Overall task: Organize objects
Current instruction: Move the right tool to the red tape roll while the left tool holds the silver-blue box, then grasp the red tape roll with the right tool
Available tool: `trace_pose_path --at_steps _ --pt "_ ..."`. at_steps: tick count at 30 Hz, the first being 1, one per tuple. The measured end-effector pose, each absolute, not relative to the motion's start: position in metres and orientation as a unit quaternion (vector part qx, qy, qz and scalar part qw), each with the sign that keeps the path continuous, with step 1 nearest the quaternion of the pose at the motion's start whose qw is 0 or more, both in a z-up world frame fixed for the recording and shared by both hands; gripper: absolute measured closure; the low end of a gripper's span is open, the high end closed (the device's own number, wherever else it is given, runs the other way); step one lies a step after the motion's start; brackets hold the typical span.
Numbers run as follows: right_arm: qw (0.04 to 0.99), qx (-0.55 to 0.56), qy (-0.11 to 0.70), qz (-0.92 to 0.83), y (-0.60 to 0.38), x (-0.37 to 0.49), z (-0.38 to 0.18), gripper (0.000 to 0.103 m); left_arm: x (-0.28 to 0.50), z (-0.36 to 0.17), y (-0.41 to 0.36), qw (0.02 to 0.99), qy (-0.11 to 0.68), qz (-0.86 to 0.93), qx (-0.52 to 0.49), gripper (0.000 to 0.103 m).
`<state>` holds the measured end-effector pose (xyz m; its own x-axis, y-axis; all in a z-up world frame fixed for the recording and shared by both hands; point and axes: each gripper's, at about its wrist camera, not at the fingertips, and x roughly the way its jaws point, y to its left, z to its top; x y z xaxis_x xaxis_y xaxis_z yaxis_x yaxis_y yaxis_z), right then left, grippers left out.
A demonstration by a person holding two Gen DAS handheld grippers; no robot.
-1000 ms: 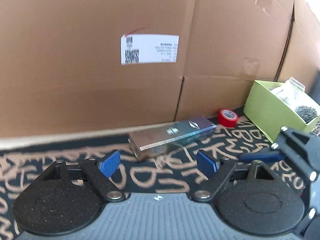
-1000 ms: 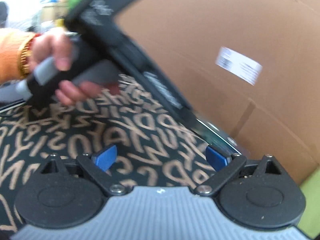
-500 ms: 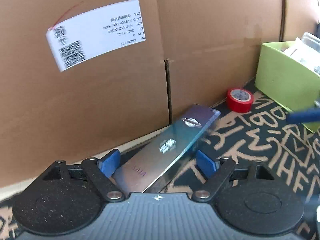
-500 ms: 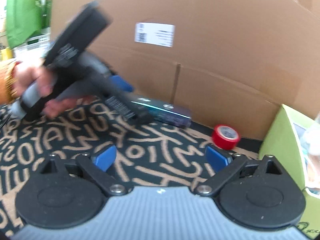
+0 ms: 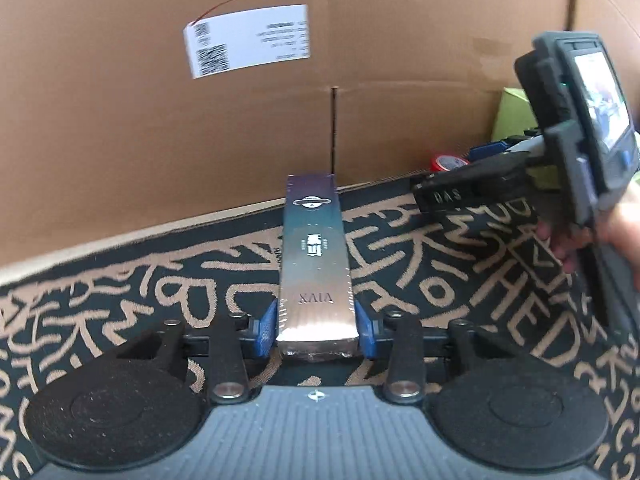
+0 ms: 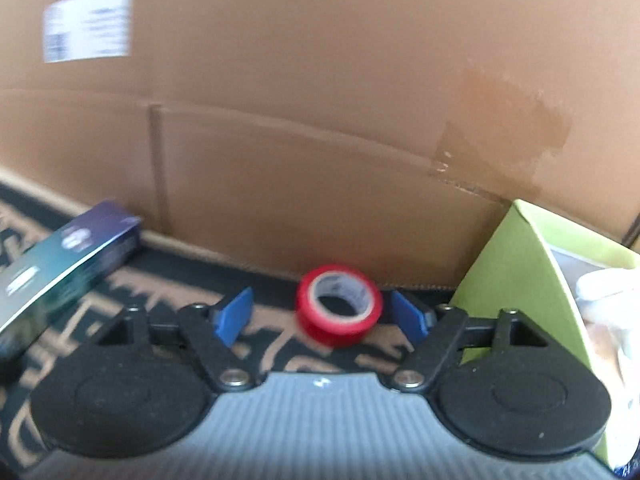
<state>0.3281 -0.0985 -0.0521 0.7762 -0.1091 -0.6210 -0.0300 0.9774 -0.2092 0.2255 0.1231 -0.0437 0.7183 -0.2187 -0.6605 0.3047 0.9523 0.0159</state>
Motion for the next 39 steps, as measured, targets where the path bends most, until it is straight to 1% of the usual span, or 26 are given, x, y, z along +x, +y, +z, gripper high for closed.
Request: trace_pose_path --at_steps 2,4,5,6,7,12,13,15,16,17,19,22,28,32,33,34,35,36,39 --pt "0.936 -0.09 0.339 -0.033 -0.1 0.338 -0.052 0.027 0.229 -0.044 0.124 0.926 0.349 -0.133 0.055 0.051" --pt "0.935 -0.075 0.343 -0.04 -0.102 0.344 -0.051 0.028 0.233 -0.044 0.123 0.927 0.35 -0.123 0.053 0.047" --pt "0.936 -0.066 0.344 -0.039 -0.104 0.345 -0.052 0.039 0.235 -0.045 0.122 0.927 0.351 -0.12 0.051 0.046" --pt "0.937 -0.049 0.344 -0.034 -0.108 0.344 -0.051 0.045 0.237 -0.045 0.122 0.927 0.351 -0.118 0.05 0.046" --pt "0.938 -0.041 0.343 -0.037 -0.11 0.34 -0.051 0.057 0.238 -0.045 0.122 0.928 0.351 -0.116 0.048 0.045" --pt "0.945 -0.065 0.32 -0.007 -0.114 0.309 -0.052 0.057 0.243 -0.051 0.109 0.929 0.352 -0.11 0.045 0.046" --pt "0.948 -0.069 0.312 -0.002 -0.114 0.3 -0.051 0.057 0.243 -0.051 0.108 0.929 0.352 -0.109 0.045 0.047" --pt "0.952 -0.083 0.296 0.01 -0.112 0.278 -0.045 0.057 0.242 -0.052 0.106 0.929 0.352 -0.108 0.047 0.053" --pt "0.952 -0.086 0.294 0.02 -0.111 0.268 -0.042 0.057 0.241 -0.051 0.104 0.928 0.352 -0.11 0.049 0.06" --pt "0.952 -0.09 0.292 0.03 -0.109 0.257 -0.04 0.058 0.24 -0.051 0.102 0.927 0.353 -0.111 0.053 0.061" --pt "0.948 -0.098 0.298 0.05 -0.107 0.237 -0.038 0.058 0.236 -0.051 0.098 0.926 0.356 -0.109 0.055 0.062" --pt "0.945 -0.071 0.308 0.084 -0.109 0.206 -0.042 0.058 0.22 -0.049 0.096 0.925 0.36 -0.11 0.056 0.062" --pt "0.944 -0.056 0.304 0.12 -0.117 0.132 -0.036 0.058 0.156 -0.047 0.094 0.919 0.364 -0.129 0.076 0.062" --pt "0.942 -0.054 0.302 0.133 -0.128 0.089 -0.033 0.057 0.121 -0.046 0.088 0.909 0.382 -0.151 0.071 0.062" --pt "0.942 -0.052 0.303 0.133 -0.131 0.08 -0.033 0.057 0.114 -0.047 0.085 0.907 0.384 -0.157 0.073 0.061" --pt "0.942 -0.048 0.305 0.134 -0.134 0.071 -0.033 0.056 0.108 -0.047 0.082 0.907 0.382 -0.158 0.079 0.054" --pt "0.941 -0.042 0.308 0.135 -0.136 0.065 -0.034 0.049 0.106 -0.048 0.077 0.907 0.38 -0.158 0.085 0.041" --pt "0.94 -0.036 0.31 0.134 -0.137 0.061 -0.036 0.046 0.103 -0.049 0.074 0.908 0.377 -0.156 0.091 0.036" --pt "0.941 -0.026 0.312 0.127 -0.139 0.057 -0.038 0.045 0.111 -0.054 0.064 0.911 0.373 -0.145 0.096 0.035"
